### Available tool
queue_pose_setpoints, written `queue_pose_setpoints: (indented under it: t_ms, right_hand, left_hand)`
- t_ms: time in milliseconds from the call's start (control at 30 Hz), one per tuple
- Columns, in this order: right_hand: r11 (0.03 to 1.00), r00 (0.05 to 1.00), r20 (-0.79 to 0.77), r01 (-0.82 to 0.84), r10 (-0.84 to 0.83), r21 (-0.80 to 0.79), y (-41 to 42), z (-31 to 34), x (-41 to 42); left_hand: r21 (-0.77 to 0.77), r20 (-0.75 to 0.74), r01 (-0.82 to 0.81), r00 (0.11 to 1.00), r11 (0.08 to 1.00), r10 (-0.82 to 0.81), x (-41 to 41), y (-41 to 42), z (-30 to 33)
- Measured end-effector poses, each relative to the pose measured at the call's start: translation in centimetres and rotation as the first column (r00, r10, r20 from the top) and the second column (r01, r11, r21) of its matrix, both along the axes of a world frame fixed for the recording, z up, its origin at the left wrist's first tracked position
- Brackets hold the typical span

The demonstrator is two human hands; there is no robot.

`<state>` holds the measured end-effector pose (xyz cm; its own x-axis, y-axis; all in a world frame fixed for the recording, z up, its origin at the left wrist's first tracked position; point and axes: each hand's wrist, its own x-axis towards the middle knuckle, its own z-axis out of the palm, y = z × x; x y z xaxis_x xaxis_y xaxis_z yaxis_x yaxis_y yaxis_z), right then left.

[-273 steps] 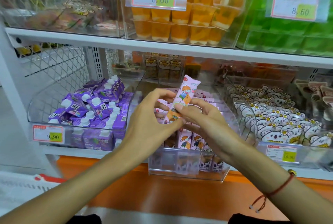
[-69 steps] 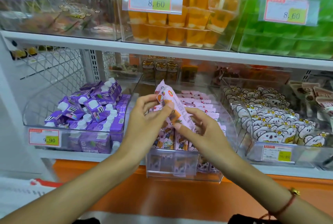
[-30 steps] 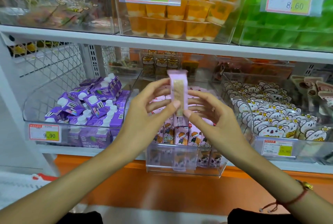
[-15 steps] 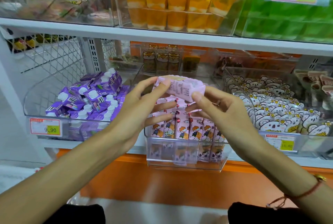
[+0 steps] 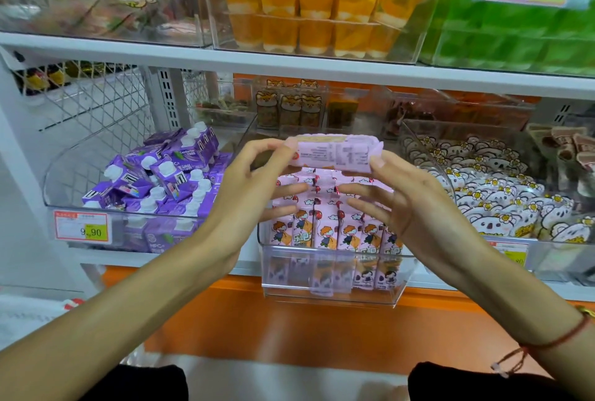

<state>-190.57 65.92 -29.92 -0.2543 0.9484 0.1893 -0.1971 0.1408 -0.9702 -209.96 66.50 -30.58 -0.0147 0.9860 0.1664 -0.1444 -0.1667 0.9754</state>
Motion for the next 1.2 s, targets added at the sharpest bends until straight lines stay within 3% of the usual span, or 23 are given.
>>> queue_pose_setpoints:
  t_ms: [133,233,367,500,633,733,833,900,1100,1200]
  right_hand:
    - [0.996,0.996,0.085,-0.029,0.022,0.080,-0.2,-0.5,-0.2]
    - [0.988,0.991,0.128,0.020,-0.040,0.152,-0.4,-0.7,-0.2]
    - [0.942,0.962,0.193,0.126,-0.193,0.312,-0.3,-0.9,-0.2]
    - [0.940,0.953,0.225,0.127,-0.205,0.317,-0.3,-1.0,-0.2]
    - [0.972,0.976,0.135,0.146,-0.172,0.183,-0.1,-1.0,-0.1]
    - [0.987,0.987,0.021,0.159,-0.159,-0.002,0.2,-1.0,-0.2]
    - [0.974,0.980,-0.117,0.142,-0.164,-0.177,0.5,-0.9,-0.4]
    - [0.957,0.961,-0.198,0.141,-0.194,-0.254,0.7,-0.8,-0.3]
    - [0.943,0.962,-0.237,0.055,-0.138,-0.329,1.7,-0.2,-0.5]
    - [0.953,0.982,-0.168,0.035,-0.089,-0.301,2.8,0.1,-0.7]
  left_hand:
    - [0.010,0.087,-0.017,0.996,1.000,0.016,-0.7,0.6,0.1]
    - [0.091,0.153,0.072,0.985,0.993,-0.086,-1.0,0.8,0.2]
    - [0.196,0.114,0.202,0.967,0.960,-0.227,-1.0,0.6,0.0]
    - [0.207,0.119,0.194,0.968,0.959,-0.222,-0.9,0.5,0.0]
    - [0.134,0.091,0.080,0.991,0.988,-0.093,-0.6,0.5,0.0]
    - [0.148,-0.060,-0.005,0.998,0.989,0.015,-0.9,0.6,-0.5]
    - [0.319,-0.281,0.097,0.960,0.943,-0.003,-0.8,0.3,-0.5]
    - [0.371,-0.345,0.183,0.938,0.910,-0.048,-0.8,0.1,-0.4]
    - [0.556,-0.489,0.187,0.861,0.810,0.137,-2.2,0.8,1.0]
    - [0.603,-0.472,0.107,0.847,0.791,0.245,-2.7,1.9,1.6]
